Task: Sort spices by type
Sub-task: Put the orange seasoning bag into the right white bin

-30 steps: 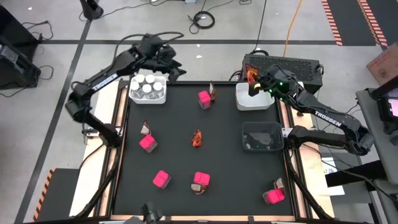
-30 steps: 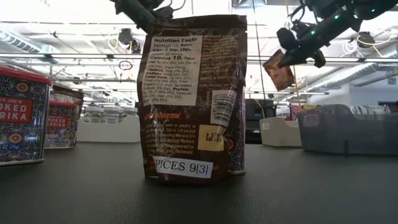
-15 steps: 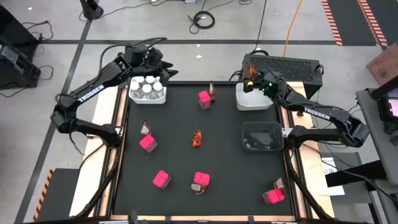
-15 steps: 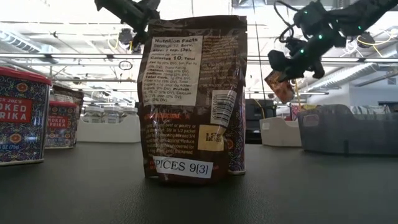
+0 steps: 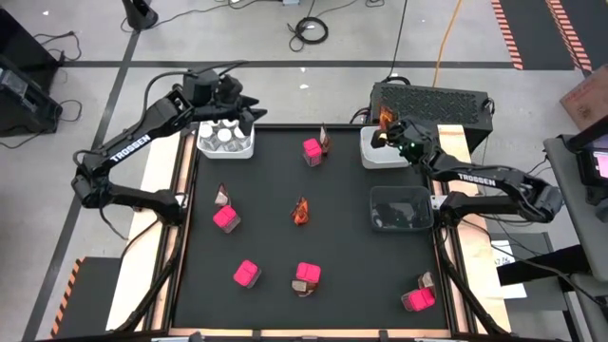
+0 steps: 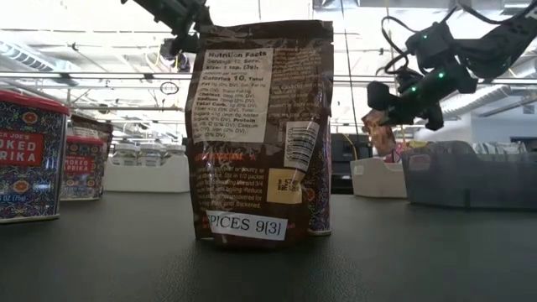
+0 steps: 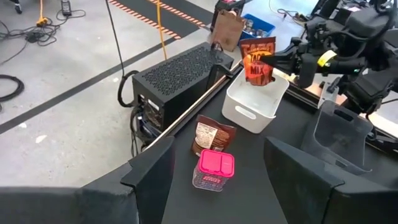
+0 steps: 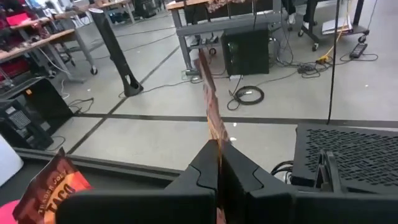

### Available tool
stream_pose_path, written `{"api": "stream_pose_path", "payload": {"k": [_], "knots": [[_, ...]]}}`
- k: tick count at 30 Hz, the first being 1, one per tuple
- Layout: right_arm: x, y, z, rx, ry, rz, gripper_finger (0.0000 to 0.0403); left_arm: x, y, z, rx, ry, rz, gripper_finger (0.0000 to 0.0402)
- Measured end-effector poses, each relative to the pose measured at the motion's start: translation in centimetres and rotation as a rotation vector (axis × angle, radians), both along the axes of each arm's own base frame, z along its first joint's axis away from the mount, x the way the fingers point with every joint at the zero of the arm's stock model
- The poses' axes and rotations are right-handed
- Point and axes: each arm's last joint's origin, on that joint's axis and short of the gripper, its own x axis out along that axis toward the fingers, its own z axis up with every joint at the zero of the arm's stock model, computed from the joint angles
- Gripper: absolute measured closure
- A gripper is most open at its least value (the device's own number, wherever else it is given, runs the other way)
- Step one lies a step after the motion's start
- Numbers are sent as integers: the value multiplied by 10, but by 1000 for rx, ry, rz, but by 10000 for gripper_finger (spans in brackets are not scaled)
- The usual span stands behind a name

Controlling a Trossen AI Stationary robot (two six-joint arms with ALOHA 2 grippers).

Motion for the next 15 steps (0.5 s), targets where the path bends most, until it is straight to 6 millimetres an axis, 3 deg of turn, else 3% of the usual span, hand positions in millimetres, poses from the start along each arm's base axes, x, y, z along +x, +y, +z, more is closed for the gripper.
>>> {"api": "stream_pose_path", "payload": {"k": [15], "knots": [[18,-7,-27,76,-25,-23,403,3,-1,-3,1,19,-15,155]]}}
